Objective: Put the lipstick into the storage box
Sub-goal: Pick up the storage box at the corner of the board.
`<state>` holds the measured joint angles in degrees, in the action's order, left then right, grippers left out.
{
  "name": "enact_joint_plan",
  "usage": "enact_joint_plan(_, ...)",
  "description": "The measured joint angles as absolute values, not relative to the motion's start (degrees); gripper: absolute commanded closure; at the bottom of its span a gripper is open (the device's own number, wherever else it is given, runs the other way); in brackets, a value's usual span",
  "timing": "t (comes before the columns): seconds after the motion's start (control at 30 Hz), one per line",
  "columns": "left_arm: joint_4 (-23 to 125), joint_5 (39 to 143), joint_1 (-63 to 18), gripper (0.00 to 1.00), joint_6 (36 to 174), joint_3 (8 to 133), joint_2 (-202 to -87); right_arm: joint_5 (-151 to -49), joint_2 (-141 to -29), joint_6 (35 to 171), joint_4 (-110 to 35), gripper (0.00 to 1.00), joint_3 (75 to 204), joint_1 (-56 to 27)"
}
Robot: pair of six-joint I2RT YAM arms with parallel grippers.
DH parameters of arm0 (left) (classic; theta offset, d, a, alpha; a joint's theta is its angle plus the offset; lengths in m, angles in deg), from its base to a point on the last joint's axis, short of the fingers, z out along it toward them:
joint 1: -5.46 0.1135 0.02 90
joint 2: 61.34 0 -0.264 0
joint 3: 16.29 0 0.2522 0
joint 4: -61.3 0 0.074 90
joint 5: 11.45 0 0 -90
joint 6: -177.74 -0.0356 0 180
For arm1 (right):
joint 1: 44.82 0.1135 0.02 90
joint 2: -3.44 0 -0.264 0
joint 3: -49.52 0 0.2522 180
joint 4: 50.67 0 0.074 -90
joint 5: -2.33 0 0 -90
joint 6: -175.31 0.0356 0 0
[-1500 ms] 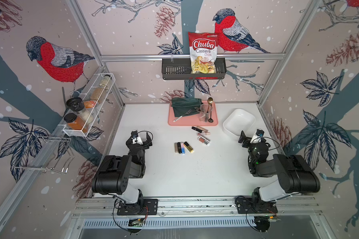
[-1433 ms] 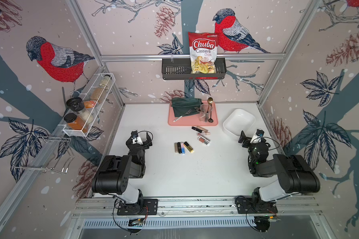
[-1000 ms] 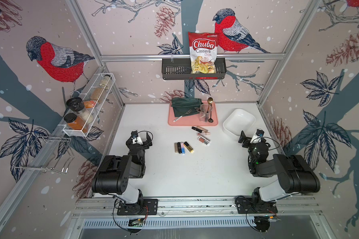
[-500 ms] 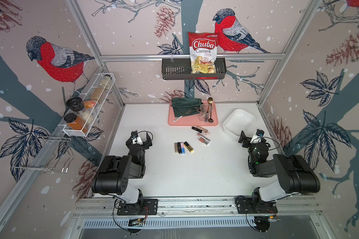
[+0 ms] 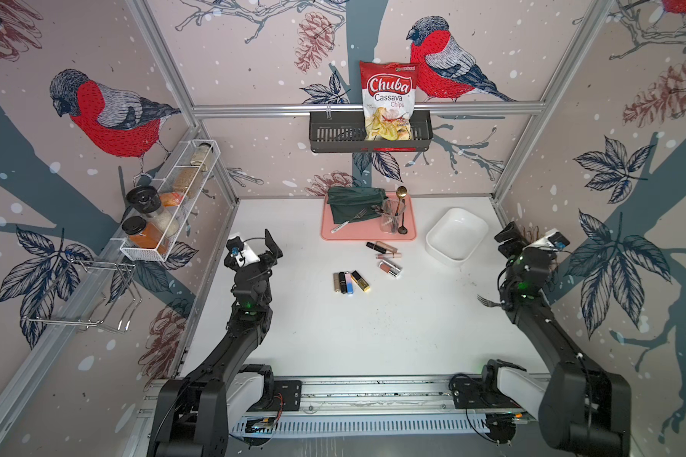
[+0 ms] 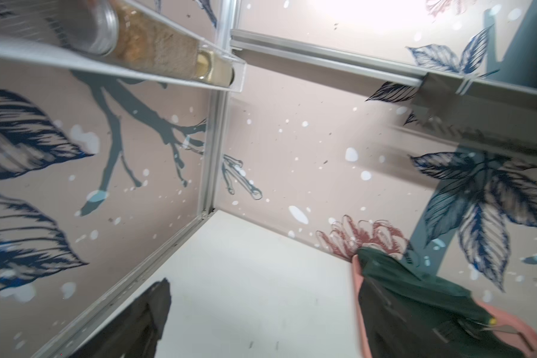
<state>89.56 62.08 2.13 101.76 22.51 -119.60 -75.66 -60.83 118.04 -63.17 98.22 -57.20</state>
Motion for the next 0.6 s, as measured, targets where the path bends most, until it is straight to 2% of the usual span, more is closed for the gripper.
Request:
enact_joint_plan(0.2, 65.3, 77.6, 2.0, 0.03, 105.8, 35.5, -125.6, -91.1, -77.6, 122.3, -37.4, 0.00, 117.7, -62.6)
enact_joint_plan(0.33, 51.9, 86.2, 1.4, 0.03, 105.5, 41.5, -128.8, -98.4, -83.2, 123.6, -29.3, 0.00, 119.5, -62.2)
enact_joint_plan(0.6, 40.2, 93.3, 1.2, 0.03, 100.4, 44.3, -130.0, -100.0, -91.9, 124.0, -22.6, 0.00, 126.5, -56.6)
